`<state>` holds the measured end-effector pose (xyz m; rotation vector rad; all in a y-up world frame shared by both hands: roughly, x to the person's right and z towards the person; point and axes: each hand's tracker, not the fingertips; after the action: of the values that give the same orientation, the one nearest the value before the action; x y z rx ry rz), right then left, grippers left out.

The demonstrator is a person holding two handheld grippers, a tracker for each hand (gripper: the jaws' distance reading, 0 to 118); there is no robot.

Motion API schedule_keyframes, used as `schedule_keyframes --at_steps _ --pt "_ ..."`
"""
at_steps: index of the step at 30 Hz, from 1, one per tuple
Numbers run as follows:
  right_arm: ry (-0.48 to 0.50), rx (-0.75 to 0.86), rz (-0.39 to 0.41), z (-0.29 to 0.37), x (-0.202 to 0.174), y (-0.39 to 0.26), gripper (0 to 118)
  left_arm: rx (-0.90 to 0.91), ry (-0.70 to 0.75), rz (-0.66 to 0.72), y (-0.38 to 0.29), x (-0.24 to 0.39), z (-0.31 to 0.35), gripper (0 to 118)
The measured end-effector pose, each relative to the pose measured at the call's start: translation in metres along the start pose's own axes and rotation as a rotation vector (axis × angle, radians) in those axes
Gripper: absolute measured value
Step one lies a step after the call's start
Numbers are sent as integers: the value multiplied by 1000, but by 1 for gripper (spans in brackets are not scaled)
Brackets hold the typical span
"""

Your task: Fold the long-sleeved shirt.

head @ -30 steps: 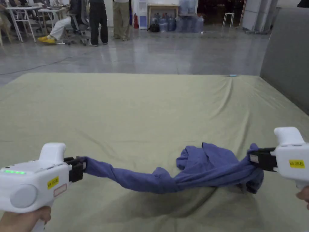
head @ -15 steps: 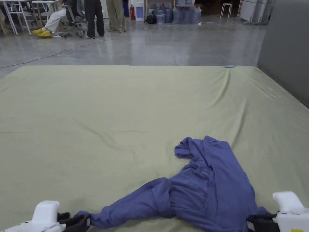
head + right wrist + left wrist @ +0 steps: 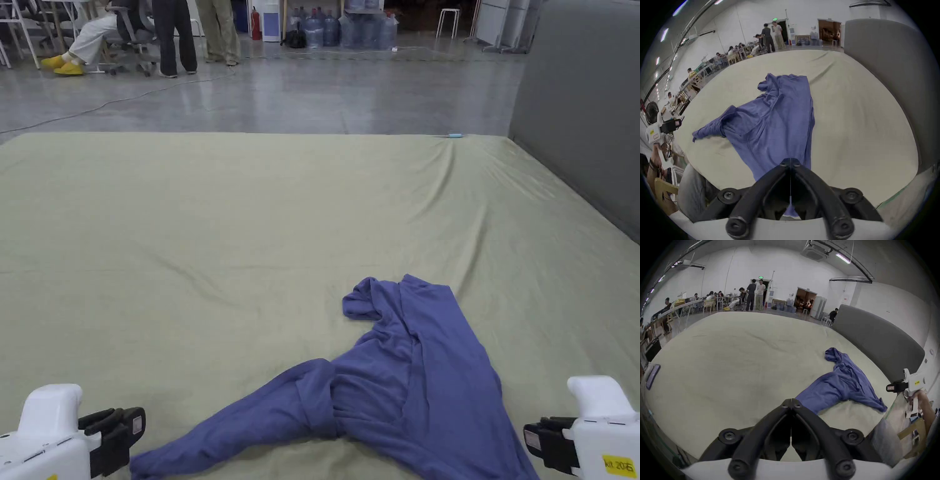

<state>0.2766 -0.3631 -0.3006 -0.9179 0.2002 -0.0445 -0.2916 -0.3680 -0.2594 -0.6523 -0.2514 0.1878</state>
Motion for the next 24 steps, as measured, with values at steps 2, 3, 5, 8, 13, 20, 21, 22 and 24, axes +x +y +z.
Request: schedule_keyframes --at_steps 2,3,5,8,13,20,21,22,24 --pt "-11 -14 7 -6 -2 0 102 1 2 2 1 1 0 0" --pt "-28 -54 15 -13 -2 -2 100 -6 0 6 3 4 0 0" --pt "-17 -105 43 -21 0 -9 99 -11 -4 8 4 6 -1 0" --pt "-34 -199 52 -37 -1 -26 99 -7 -8 -4 10 13 -3 0" --pt "-8 -224 120 -53 -6 -45 29 -47 -41 -30 28 33 -26 0" --pt "-13 -241 188 -48 -18 -37 7 -141 -33 -23 71 84 -115 117" --pt "-8 -242 175 -48 -15 -36 7 -182 -46 -46 76 94 -132 117" --pt "2 -243 150 -48 -14 -37 7 -209 -32 -56 79 105 -148 117" --pt "14 -242 129 -49 -10 -39 7 -261 -38 -88 81 120 -174 114"
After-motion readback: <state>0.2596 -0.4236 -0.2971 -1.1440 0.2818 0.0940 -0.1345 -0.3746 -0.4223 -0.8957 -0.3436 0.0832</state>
